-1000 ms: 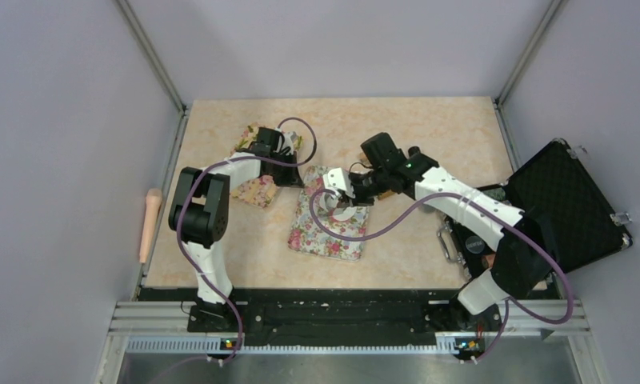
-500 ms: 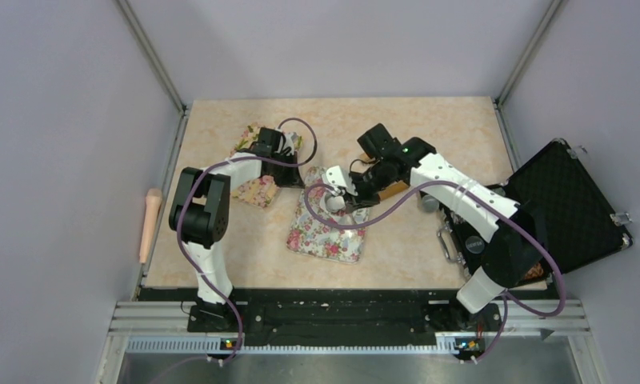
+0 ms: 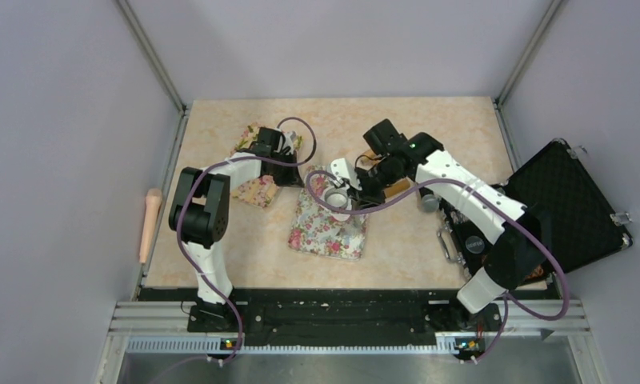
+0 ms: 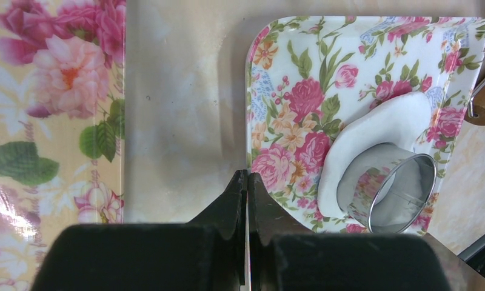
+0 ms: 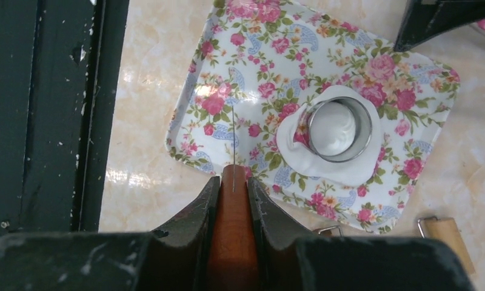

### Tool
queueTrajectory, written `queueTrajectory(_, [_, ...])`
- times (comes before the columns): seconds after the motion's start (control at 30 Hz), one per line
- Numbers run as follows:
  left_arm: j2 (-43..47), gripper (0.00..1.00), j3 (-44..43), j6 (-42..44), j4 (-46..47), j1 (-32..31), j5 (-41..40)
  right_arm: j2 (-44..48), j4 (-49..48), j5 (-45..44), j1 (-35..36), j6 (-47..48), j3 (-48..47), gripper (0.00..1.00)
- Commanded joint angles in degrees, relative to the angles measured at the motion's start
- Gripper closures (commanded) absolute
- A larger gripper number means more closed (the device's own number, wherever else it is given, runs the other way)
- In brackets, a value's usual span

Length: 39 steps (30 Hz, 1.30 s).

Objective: Roll out the dumpling wrappers from the dough
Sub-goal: Remove the dumpling wrapper from the work surface.

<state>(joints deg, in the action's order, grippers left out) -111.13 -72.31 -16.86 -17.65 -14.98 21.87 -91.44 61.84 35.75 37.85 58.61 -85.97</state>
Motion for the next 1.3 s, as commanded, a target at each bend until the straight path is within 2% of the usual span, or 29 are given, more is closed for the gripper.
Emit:
queueTrajectory(0.0, [1.0, 1.00, -0.2, 1.6, 1.2, 0.8, -3.4, 5.3, -11.4, 1.0, -0.6, -10.7, 0.1, 1.00])
queueTrajectory(0.2, [1.1, 1.00, -0.3, 1.9, 1.2, 0.9, -3.6, 6.8, -27.8, -4.5, 1.8, -16.6, 4.5, 1.00])
queueTrajectory(0.53, [1.0, 1.00, -0.3, 1.9, 1.2, 0.8, -3.3, 3.8, -35.1, -8.1, 5.9, -19.3, 7.3, 1.00])
queueTrajectory(1.07, [1.6, 1.00, -0.2, 2.0, 1.2, 0.9, -3.2, 1.7, -35.8, -10.8, 6.6, -17.3, 10.5, 1.00])
queueTrajectory(1.27, [2.0, 1.00, -0.1, 2.0, 1.4, 0.9, -3.5, 1.5, -30.1, -9.7, 6.6, -16.2, 10.6, 1.00])
